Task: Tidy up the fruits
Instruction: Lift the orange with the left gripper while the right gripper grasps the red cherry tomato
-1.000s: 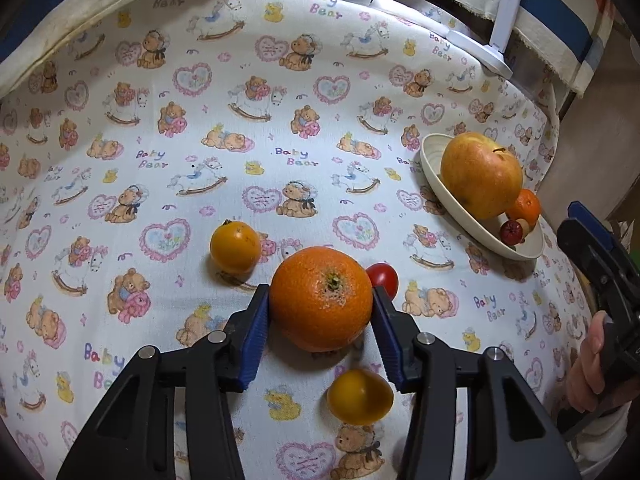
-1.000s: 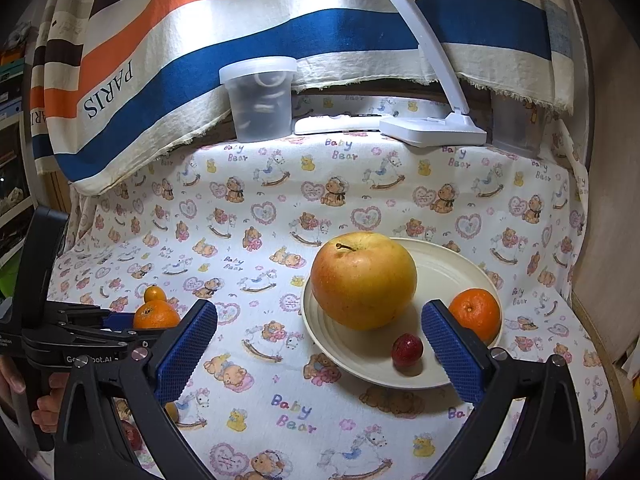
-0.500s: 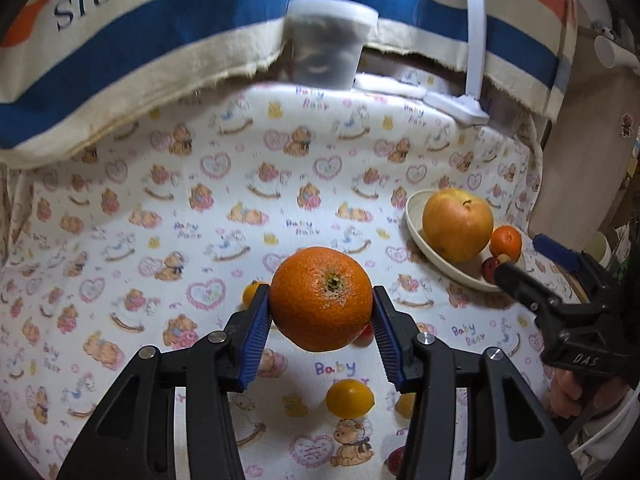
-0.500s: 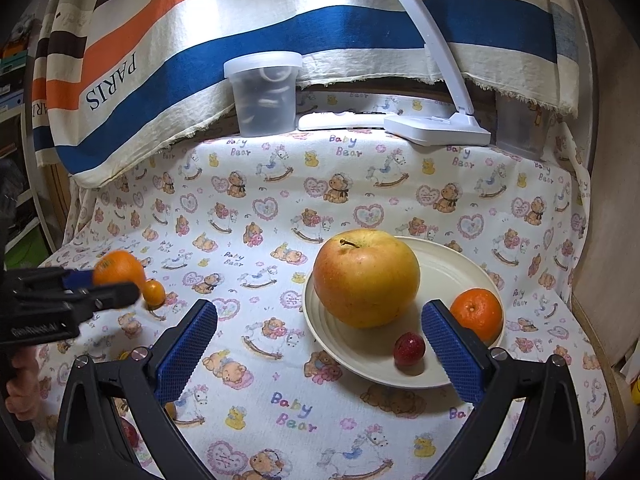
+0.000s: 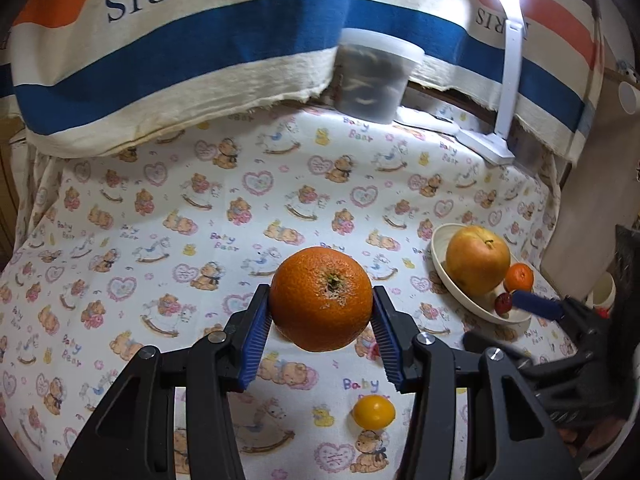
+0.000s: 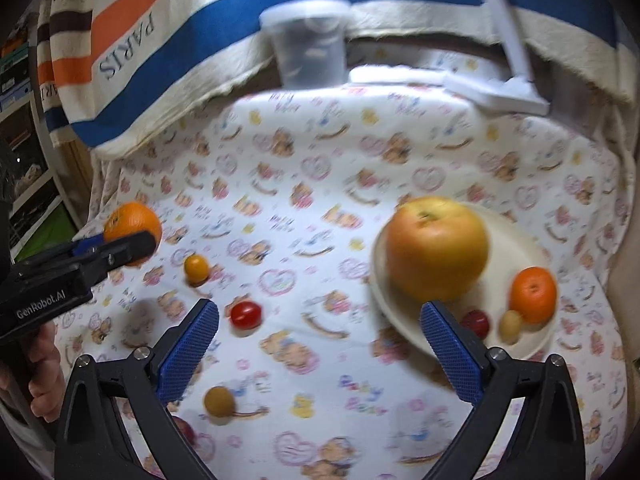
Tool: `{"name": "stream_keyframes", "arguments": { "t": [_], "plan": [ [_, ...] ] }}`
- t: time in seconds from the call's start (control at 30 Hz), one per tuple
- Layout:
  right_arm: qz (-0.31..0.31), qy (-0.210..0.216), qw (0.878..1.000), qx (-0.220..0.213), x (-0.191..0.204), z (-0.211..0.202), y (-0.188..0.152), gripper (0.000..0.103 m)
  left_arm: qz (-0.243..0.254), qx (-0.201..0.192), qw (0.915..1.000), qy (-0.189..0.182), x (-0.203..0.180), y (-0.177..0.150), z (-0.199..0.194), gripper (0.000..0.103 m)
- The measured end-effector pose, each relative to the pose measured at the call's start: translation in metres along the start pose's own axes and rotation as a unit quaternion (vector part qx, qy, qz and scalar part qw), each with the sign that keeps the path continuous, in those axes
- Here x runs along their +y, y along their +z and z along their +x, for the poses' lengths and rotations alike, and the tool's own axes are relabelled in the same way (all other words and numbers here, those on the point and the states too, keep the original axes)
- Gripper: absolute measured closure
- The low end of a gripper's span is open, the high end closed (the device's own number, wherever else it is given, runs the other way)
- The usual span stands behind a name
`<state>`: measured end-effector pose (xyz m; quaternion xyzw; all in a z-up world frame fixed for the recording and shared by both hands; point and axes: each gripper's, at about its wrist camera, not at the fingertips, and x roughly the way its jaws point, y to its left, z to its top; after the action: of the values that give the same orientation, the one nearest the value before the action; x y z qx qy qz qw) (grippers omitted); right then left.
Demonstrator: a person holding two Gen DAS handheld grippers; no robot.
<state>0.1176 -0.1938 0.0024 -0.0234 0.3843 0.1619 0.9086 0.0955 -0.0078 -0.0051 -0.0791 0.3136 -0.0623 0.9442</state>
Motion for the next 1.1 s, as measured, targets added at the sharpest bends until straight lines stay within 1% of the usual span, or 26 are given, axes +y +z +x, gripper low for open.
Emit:
{"name": "stream_keyframes", "arguments": {
  "t": [0.13,0.27,0.37,0.4,0.5,0.57,0.63,0.73,0.77,0.87,0.9,0.97,1.07,1.1],
  "plan": [
    [-0.018,-0.004,1.000,0.016,0.018,0.014,-0.001,0.009,-0.006,-0.003,1.0000,0.002,0.003,0.002,-0.003,0.055],
    [-0.006,0.006,1.000,0.028,0.024,0.023,0.001,0.009,-0.014,-0.005,0.9998,0.012,0.008,0.003,-0.005,0.055],
    [-0.002,-0.001,0.999,0.034,0.027,0.030,0.001,0.009,-0.019,-0.010,0.9995,0.024,0.011,0.005,-0.007,0.055],
    [-0.004,-0.003,0.999,0.036,0.029,0.033,0.000,0.011,-0.020,-0.012,0.9993,0.028,0.012,0.005,-0.007,0.055],
    [-0.008,-0.009,0.999,0.046,0.033,0.041,-0.002,0.018,-0.026,-0.011,0.9991,0.031,0.016,0.005,-0.007,0.055],
    [-0.008,-0.010,0.999,0.052,0.034,0.046,-0.003,0.024,-0.029,-0.008,0.9992,0.028,0.017,0.006,-0.007,0.055],
    [-0.010,-0.013,0.998,0.063,0.035,0.052,-0.004,0.034,-0.028,-0.006,0.9993,0.025,0.017,0.005,-0.006,0.055],
    [-0.001,-0.019,0.998,0.066,0.033,0.056,-0.006,0.040,-0.026,-0.002,0.9994,0.023,0.015,0.004,-0.005,0.055],
    [0.001,-0.013,0.998,0.067,0.032,0.057,-0.006,0.043,-0.025,-0.002,0.9995,0.021,0.015,0.004,-0.004,0.055],
    [-0.003,-0.010,0.998,0.067,0.033,0.056,-0.006,0.053,-0.021,-0.004,0.9996,0.019,0.013,0.004,-0.005,0.055],
    [-0.006,-0.011,0.998,0.067,0.034,0.055,-0.006,0.060,-0.020,-0.005,0.9996,0.019,0.013,0.004,-0.005,0.055],
    [-0.012,-0.009,0.997,0.072,0.036,0.056,-0.005,0.067,-0.019,-0.007,0.9996,0.020,0.012,0.004,-0.005,0.055],
    [-0.009,-0.001,0.997,0.079,0.037,0.057,-0.006,0.071,-0.018,-0.007,0.9996,0.021,0.012,0.004,-0.006,0.055],
    [-0.009,-0.001,0.997,0.080,0.037,0.057,-0.007,0.074,-0.018,-0.007,0.9996,0.020,0.012,0.004,-0.005,0.055]
  ]
}}
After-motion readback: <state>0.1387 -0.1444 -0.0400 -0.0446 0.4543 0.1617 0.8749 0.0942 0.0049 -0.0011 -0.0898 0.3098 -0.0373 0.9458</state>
